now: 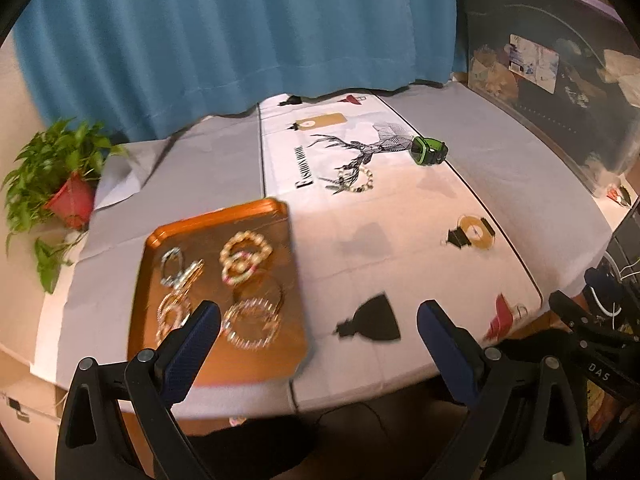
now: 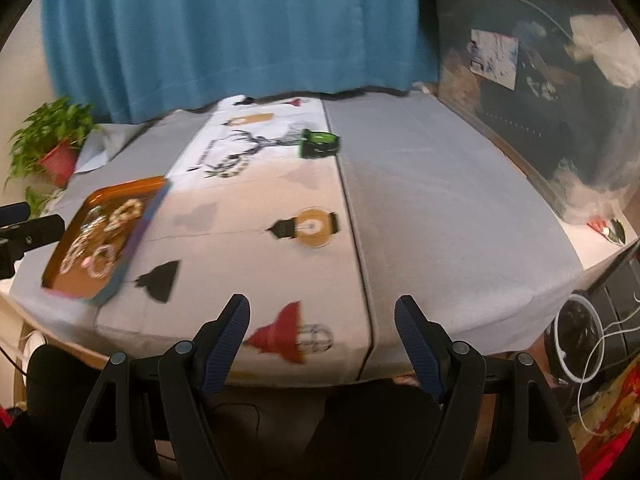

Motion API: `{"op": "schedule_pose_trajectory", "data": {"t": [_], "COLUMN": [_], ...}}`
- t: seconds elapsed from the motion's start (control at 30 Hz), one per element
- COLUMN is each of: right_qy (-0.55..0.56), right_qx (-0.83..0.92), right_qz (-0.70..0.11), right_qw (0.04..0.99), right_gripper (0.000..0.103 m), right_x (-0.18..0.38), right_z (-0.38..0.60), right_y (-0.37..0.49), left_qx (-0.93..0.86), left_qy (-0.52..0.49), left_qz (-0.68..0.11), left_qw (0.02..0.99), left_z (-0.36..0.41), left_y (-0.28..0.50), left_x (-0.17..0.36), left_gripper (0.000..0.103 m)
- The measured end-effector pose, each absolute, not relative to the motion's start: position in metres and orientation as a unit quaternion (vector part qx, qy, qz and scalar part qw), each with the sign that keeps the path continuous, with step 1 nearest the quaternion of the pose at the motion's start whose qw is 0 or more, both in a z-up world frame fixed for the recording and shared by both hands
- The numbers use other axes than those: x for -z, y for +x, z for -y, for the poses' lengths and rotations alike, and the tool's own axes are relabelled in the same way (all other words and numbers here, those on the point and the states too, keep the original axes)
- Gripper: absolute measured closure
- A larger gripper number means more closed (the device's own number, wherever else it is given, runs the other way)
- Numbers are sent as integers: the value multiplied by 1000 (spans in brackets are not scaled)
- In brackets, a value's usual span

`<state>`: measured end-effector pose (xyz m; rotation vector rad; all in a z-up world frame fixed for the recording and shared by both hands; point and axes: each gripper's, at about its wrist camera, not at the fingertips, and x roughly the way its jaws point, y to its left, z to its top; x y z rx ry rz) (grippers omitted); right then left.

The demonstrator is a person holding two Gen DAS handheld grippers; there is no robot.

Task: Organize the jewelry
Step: 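Grasp the dark beaded bracelet with the left tool while the right tool grasps the green-black watch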

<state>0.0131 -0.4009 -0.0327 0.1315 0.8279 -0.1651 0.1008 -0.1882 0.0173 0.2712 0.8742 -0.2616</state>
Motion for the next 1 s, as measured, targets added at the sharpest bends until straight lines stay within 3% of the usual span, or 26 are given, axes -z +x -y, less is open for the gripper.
{"op": "schedule_pose_trajectory", "data": {"t": [0.43,1.0], "right_qy": [91,86], "right_qx": [115,54], "right_qz": [-396,-412], "right_qw": [906,905], "right_gripper": [27,26], "right_x": [46,92], "right_z": [456,453], "right_y": [87,248], "left_qx": [143,126], "left_qy": [142,97], "left_qz": [-456,-525], "left_qw": [867,836], "left_z": [245,233], "left_y": [214,345], "left_x": [19,86], "left_gripper": [5,6]}}
